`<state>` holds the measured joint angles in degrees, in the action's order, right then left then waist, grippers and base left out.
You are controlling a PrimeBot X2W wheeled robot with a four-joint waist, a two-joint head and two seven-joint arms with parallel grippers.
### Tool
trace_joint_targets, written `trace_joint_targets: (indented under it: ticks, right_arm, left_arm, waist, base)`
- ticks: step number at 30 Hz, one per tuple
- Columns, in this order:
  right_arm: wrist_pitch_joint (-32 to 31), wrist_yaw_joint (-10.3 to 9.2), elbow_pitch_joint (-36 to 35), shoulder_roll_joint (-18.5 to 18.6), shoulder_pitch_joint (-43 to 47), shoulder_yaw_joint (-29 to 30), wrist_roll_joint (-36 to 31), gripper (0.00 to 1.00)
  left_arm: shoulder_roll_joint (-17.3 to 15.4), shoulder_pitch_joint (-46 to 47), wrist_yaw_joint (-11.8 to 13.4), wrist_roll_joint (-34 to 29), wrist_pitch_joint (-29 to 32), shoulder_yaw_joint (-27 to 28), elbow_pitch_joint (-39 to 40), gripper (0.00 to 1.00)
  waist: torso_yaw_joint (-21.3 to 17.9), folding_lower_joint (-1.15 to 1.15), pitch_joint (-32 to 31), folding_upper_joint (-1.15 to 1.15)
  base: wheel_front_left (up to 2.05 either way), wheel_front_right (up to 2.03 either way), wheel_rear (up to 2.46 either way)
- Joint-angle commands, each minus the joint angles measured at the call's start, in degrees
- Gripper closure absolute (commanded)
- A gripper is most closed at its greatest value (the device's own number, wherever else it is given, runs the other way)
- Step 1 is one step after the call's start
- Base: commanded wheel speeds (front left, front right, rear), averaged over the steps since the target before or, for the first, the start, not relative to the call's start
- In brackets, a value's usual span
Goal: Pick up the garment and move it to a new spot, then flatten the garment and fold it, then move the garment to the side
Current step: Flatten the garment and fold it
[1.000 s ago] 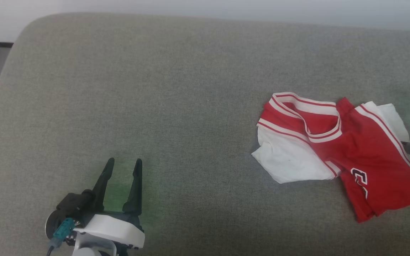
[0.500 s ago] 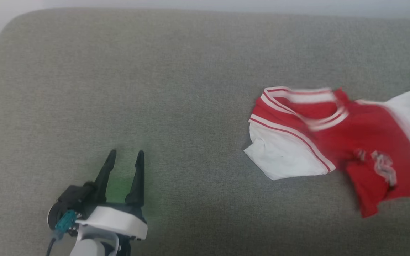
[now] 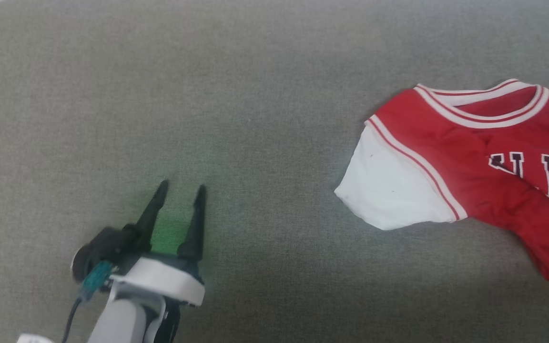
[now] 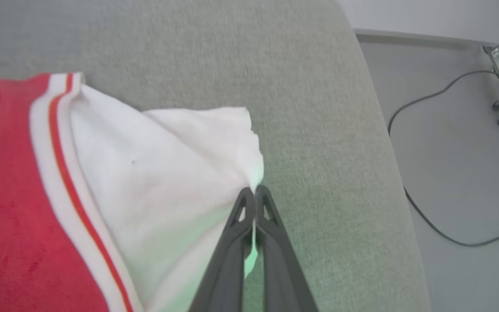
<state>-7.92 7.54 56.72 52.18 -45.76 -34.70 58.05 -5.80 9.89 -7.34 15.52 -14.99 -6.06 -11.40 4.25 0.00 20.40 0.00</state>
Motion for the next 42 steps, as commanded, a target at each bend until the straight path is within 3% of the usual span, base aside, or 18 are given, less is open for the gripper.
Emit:
trace_joint_targets:
  ticks: [1,2,9,15,20,25,28,36,37,38,39,40,41,42]
  right_arm:
    - [1.26,-0.10,0.50,-0.44,-0.69,0.38,0.13,0.43]
    - [2.48,-0.10,0.72,-0.91,-0.31,0.24,0.03,0.00]
    - [17.71,-0.10,-1.92,-1.76,2.81,-0.76,-2.39,0.00]
    - [23.06,-0.10,-10.22,-4.50,5.78,0.55,-4.23,0.00]
    - [23.11,-0.10,-18.08,-6.85,9.02,5.88,-8.94,0.00]
    - [23.09,-0.10,-24.18,-8.05,12.83,10.33,-12.98,0.00]
    - [23.09,-0.10,-27.39,-8.63,14.46,13.01,-14.76,0.00]
    - [23.08,-0.10,-33.96,-11.10,17.45,17.81,-18.28,0.00]
    - [22.99,-0.10,-34.37,-11.37,17.68,18.17,-18.68,0.00]
    - [22.80,-0.10,-34.92,-11.65,18.01,18.52,-19.09,0.00]
    - [22.64,-0.10,-35.35,-11.88,18.28,18.92,-19.39,0.00]
    - [22.64,-0.10,-35.35,-11.88,18.28,18.92,-19.39,0.00]
    - [22.42,-0.10,-35.76,-12.01,18.48,19.17,-19.66,0.00]
    - [22.09,-0.10,-35.99,-12.03,18.63,19.58,-20.02,0.00]
  left_arm:
    - [-0.83,1.57,-0.19,0.62,-0.27,-0.72,-0.20,0.00]
    - [-1.56,2.46,-0.19,0.94,-0.27,-1.98,-0.58,0.00]
    - [-9.64,13.65,-0.18,5.68,6.75,-14.83,-0.86,0.00]
    - [-14.26,23.81,-0.15,18.61,25.08,-26.38,-0.33,0.00]
    - [-14.99,29.85,-0.13,31.97,44.81,-31.67,-3.37,0.00]
    - [-13.55,34.04,0.73,38.66,59.52,-34.41,-9.30,0.00]
    - [-12.44,36.20,2.14,38.91,63.12,-35.34,-12.94,0.00]
    - [-10.15,38.85,3.21,37.52,62.71,-36.16,-23.56,0.00]
    - [-9.88,38.82,2.99,37.31,62.34,-36.43,-24.84,0.05]
    - [-9.66,38.81,2.76,37.38,61.90,-36.37,-25.99,0.27]
    - [-9.26,38.83,2.76,38.07,61.32,-35.82,-27.08,0.84]
    - [-9.26,38.83,2.76,38.07,61.32,-35.82,-27.08,0.84]
    - [-9.00,38.96,2.68,38.52,60.87,-35.50,-28.12,1.00]
    - [-8.84,39.24,2.35,38.80,60.65,-35.42,-28.80,1.00]
  waist:
    - [-0.26,0.00,-0.58,0.00]
    - [-0.32,0.00,-1.11,0.00]
    - [-2.16,0.00,-5.85,0.00]
    - [-6.67,0.00,-8.88,0.00]
    - [-10.47,0.00,-9.26,0.00]
    - [-13.31,0.00,-8.42,0.00]
    - [-14.98,0.00,-7.10,0.00]
    - [-18.20,0.00,-4.39,0.00]
    - [-18.30,0.00,-4.24,0.00]
    - [-18.37,0.00,-4.11,0.00]
    - [-18.36,0.00,-3.96,0.00]
    - [-18.36,0.00,-3.96,0.00]
    - [-18.32,0.00,-3.88,0.00]
    - [-18.10,0.00,-3.90,0.00]
  base:
    - [0.00,0.00,0.00]
    - [0.00,0.00,0.00]
    - [0.00,0.00,0.00]
    - [0.00,0.00,0.00]
    - [0.00,0.00,0.00]
    - [0.00,0.00,0.00]
    - [0.00,0.00,0.00]
    - [0.00,0.00,0.00]
    - [0.00,0.00,0.00]
    - [0.00,0.00,0.00]
    - [0.00,0.00,0.00]
    - [0.00,0.00,0.00]
    - [0.00,0.00,0.00]
    - [0.00,0.00,0.00]
